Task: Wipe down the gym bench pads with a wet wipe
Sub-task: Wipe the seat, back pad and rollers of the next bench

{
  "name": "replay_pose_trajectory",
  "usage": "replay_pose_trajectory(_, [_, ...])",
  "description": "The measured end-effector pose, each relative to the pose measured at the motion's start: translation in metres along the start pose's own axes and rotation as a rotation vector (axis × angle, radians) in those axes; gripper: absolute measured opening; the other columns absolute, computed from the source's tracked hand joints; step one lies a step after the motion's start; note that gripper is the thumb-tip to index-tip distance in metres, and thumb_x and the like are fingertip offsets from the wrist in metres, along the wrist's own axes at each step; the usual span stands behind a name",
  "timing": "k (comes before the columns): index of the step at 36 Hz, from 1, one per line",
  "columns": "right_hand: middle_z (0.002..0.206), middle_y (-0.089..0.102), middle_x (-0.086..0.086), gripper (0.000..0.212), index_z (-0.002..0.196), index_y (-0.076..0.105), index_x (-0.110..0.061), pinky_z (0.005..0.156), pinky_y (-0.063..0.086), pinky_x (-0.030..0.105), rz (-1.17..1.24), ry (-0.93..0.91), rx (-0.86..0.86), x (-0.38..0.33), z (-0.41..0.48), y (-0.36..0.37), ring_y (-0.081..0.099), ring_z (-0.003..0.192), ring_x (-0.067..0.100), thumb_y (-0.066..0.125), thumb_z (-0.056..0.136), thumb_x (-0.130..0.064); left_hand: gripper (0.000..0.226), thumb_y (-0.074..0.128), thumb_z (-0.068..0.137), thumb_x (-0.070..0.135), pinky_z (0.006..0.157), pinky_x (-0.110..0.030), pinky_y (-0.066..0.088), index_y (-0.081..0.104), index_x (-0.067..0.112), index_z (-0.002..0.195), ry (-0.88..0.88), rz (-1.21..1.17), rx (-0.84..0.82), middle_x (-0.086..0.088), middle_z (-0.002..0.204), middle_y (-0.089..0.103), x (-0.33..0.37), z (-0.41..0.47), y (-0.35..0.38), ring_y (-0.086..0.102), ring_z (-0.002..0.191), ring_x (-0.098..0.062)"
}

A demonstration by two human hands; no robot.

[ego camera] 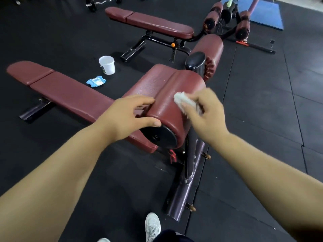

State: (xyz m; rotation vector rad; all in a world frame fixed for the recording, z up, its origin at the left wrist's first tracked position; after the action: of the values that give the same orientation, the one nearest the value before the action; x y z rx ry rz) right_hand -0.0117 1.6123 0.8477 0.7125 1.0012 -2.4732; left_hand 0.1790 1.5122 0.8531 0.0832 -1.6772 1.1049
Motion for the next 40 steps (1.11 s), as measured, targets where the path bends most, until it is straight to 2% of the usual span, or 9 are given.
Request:
replay_pose_trajectory(5, [0.076, 0.057, 0.009, 0.017, 0.097, 0.072, -0.001, 0.070, 0.040, 0.015, 0.015, -0.312, -0.157, -0.013, -0.013, 0.000, 0.048, 0.073, 0.009, 0.067, 0.084, -0.010, 0.074, 0.076, 0.059, 0.059, 0.101, -0.026, 0.043, 0.059, 0.032, 0.125, -0.064, -0.092, -0.005, 0.018, 0.126, 0.056, -0.012, -0.004, -0.002, 0.054, 0.116, 0.000])
replay_pose_trajectory(10, [0.083, 0.057, 0.004, 0.017, 0.094, 0.071, -0.011, 0.076, 0.035, 0.005, -0.141, 0.033, -0.008, 0.034, 0.041, -0.003, 0.044, 0.080, 0.004, 0.064, 0.088, -0.026, 0.069, 0.078, 0.065, 0.047, 0.099, -0.010, 0.030, 0.053, 0.033, 0.128, 0.151, 0.126, 0.040, 0.024, 0.125, 0.046, 0.017, -0.004, -0.001, 0.040, 0.118, 0.010])
replay_pose_trajectory(15, [0.095, 0.057, 0.003, 0.028, 0.092, 0.067, -0.013, 0.087, 0.047, 0.031, -0.150, 0.277, 0.041, 0.057, 0.057, -0.002, 0.054, 0.090, 0.012, 0.061, 0.090, -0.039, 0.074, 0.080, 0.058, 0.050, 0.100, -0.008, 0.025, 0.054, 0.039, 0.127, 0.168, 0.182, 0.015, 0.030, 0.124, 0.040, 0.020, 0.002, 0.006, 0.034, 0.118, 0.015])
replay_pose_trajectory(20, [0.077, 0.058, 0.001, 0.010, 0.082, 0.069, -0.009, 0.071, 0.042, 0.019, -0.043, -0.073, 0.009, -0.003, 0.002, 0.002, 0.051, 0.074, 0.011, 0.072, 0.085, -0.019, 0.071, 0.084, 0.053, 0.053, 0.104, -0.030, 0.042, 0.059, 0.043, 0.118, -0.034, -0.147, -0.063, 0.021, 0.122, 0.058, -0.010, -0.002, -0.002, 0.054, 0.115, 0.002])
replay_pose_trajectory(24, [0.082, 0.062, 0.013, 0.018, 0.098, 0.071, 0.001, 0.072, 0.047, 0.020, 0.046, -0.363, -0.121, -0.016, -0.017, 0.000, 0.056, 0.076, 0.017, 0.071, 0.080, -0.002, 0.060, 0.076, 0.063, 0.046, 0.103, -0.029, 0.043, 0.060, 0.035, 0.120, -0.036, -0.057, -0.018, 0.022, 0.116, 0.057, -0.012, -0.006, -0.005, 0.053, 0.113, 0.004])
replay_pose_trajectory(28, [0.081, 0.061, 0.007, 0.017, 0.089, 0.071, -0.003, 0.071, 0.043, 0.020, -0.111, -0.138, -0.062, 0.016, 0.023, -0.002, 0.051, 0.077, 0.011, 0.068, 0.084, -0.020, 0.073, 0.079, 0.065, 0.049, 0.105, -0.017, 0.033, 0.052, 0.033, 0.130, 0.170, 0.088, -0.005, 0.022, 0.130, 0.045, 0.015, -0.003, -0.004, 0.040, 0.122, 0.008])
replay_pose_trajectory(33, [0.097, 0.061, 0.005, 0.027, 0.093, 0.068, -0.009, 0.085, 0.047, 0.031, -0.132, 0.285, 0.027, 0.061, 0.063, -0.005, 0.057, 0.093, 0.017, 0.063, 0.089, -0.035, 0.076, 0.082, 0.055, 0.050, 0.099, -0.003, 0.025, 0.057, 0.036, 0.126, 0.175, 0.160, -0.001, 0.031, 0.126, 0.043, 0.023, 0.007, 0.004, 0.035, 0.119, 0.015])
replay_pose_trajectory(37, [0.092, 0.061, -0.001, 0.021, 0.085, 0.067, -0.020, 0.081, 0.047, 0.024, -0.097, 0.250, 0.014, 0.042, 0.050, 0.000, 0.056, 0.087, 0.010, 0.066, 0.086, -0.041, 0.077, 0.074, 0.052, 0.056, 0.098, -0.011, 0.037, 0.056, 0.039, 0.125, 0.070, 0.003, -0.016, 0.032, 0.126, 0.045, 0.006, 0.004, 0.000, 0.043, 0.117, 0.014])
replay_pose_trajectory(40, [0.084, 0.062, -0.004, 0.011, 0.088, 0.071, -0.021, 0.074, 0.044, 0.016, 0.020, 0.001, -0.057, 0.001, 0.022, 0.000, 0.056, 0.080, 0.007, 0.072, 0.083, -0.030, 0.078, 0.074, 0.052, 0.053, 0.101, -0.026, 0.044, 0.058, 0.032, 0.126, 0.003, -0.109, -0.019, 0.020, 0.128, 0.053, -0.008, 0.001, -0.004, 0.051, 0.117, 0.006])
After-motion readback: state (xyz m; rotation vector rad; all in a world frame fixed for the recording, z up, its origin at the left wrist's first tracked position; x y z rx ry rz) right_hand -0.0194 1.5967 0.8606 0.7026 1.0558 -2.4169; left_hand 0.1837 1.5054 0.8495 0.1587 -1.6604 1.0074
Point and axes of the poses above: each hand's wrist, its own z-axis towards the middle knuckle, its own y-axis out of the palm, x = y × z, the point moved 2 cm from there along z, towards the middle knuckle
